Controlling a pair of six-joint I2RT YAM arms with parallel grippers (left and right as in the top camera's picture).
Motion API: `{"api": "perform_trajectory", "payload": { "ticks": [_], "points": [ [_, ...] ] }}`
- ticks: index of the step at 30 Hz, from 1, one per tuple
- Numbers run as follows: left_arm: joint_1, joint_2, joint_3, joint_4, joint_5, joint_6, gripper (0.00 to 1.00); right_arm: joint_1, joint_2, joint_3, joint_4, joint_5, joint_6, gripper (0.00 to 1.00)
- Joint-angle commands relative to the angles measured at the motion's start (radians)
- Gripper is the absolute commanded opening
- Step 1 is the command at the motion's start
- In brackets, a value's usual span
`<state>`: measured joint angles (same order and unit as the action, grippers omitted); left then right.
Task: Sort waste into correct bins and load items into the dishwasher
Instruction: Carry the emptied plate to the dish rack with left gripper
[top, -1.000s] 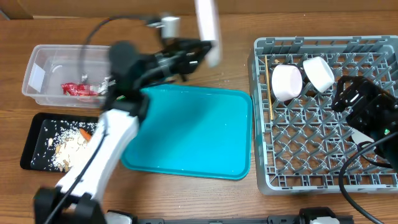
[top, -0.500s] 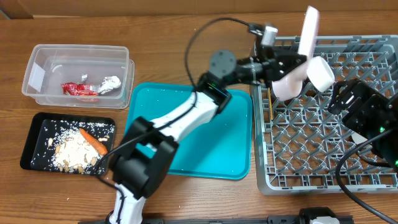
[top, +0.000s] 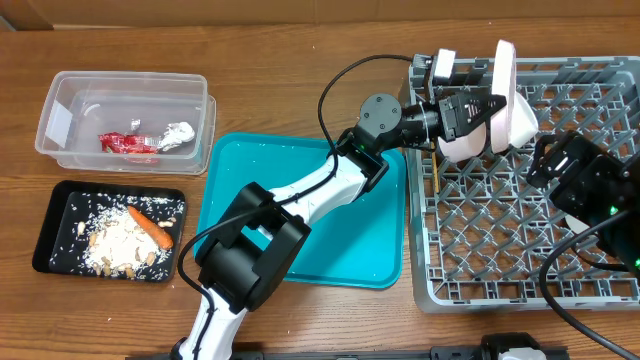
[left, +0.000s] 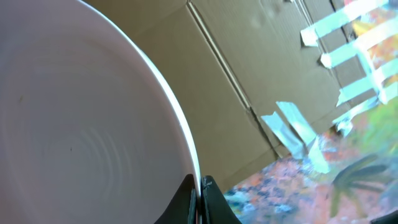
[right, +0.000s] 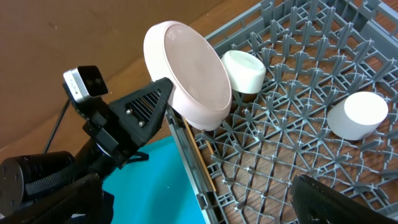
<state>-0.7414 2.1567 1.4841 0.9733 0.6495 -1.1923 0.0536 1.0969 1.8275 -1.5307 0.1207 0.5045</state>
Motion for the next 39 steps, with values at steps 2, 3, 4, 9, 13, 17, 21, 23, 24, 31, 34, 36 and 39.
{"api": "perform_trajectory", "payload": {
  "ticks": [2, 3, 4, 9, 13, 17, 21, 23, 24, 31, 34, 36, 39],
  "points": [
    [-0.037, 0.003, 0.034, 0.01, -0.017, -0.1, 0.04, -0.003, -0.008, 0.012, -0.003, 0.01, 0.005, 1.0],
    [-0.043, 0.001, 0.034, 0.013, -0.018, -0.137, 0.04, -0.003, -0.008, 0.011, -0.006, 0.01, 0.005, 1.0],
    [-0.05, -0.001, 0.034, 0.026, -0.018, -0.177, 0.04, -0.003, -0.008, 0.012, -0.008, 0.01, 0.005, 1.0],
    [-0.066, -0.048, 0.034, 0.026, -0.002, -0.264, 0.04, -0.003, -0.008, 0.011, -0.016, 0.01, 0.005, 1.0],
    [-0.066, -0.122, 0.034, -0.135, 0.005, -0.255, 0.04, -0.003, -0.008, 0.011, -0.017, 0.01, 0.005, 1.0],
    [-0.066, -0.184, 0.034, -0.389, -0.027, -0.221, 0.04, -0.003, -0.008, 0.012, -0.016, 0.01, 0.005, 1.0],
    [-0.066, -0.196, 0.034, -0.495, -0.025, -0.227, 0.04, -0.003, -0.008, 0.012, -0.016, 0.01, 0.005, 1.0],
    [-0.067, -0.196, 0.034, -0.5, -0.023, -0.251, 0.04, -0.003, -0.008, 0.012, -0.016, 0.01, 0.005, 1.0],
    [-0.067, -0.196, 0.034, -0.499, -0.023, -0.261, 0.04, -0.003, -0.008, 0.012, -0.016, 0.01, 0.005, 1.0],
    [-0.067, -0.196, 0.033, -0.616, -0.054, -0.243, 0.04, -0.003, -0.008, 0.012, -0.016, 0.01, 0.005, 1.0],
    [-0.067, -0.196, 0.033, -0.68, -0.105, -0.222, 0.04, -0.003, -0.008, 0.012, -0.016, 0.01, 0.005, 1.0],
    [-0.067, -0.196, 0.033, -0.702, -0.127, -0.193, 0.06, -0.003, -0.008, 0.011, -0.016, 0.01, 0.005, 1.0],
    [-0.067, -0.196, 0.033, -0.704, -0.124, -0.187, 0.32, -0.003, -0.008, 0.012, -0.016, 0.01, 0.005, 1.0]
  ]
}}
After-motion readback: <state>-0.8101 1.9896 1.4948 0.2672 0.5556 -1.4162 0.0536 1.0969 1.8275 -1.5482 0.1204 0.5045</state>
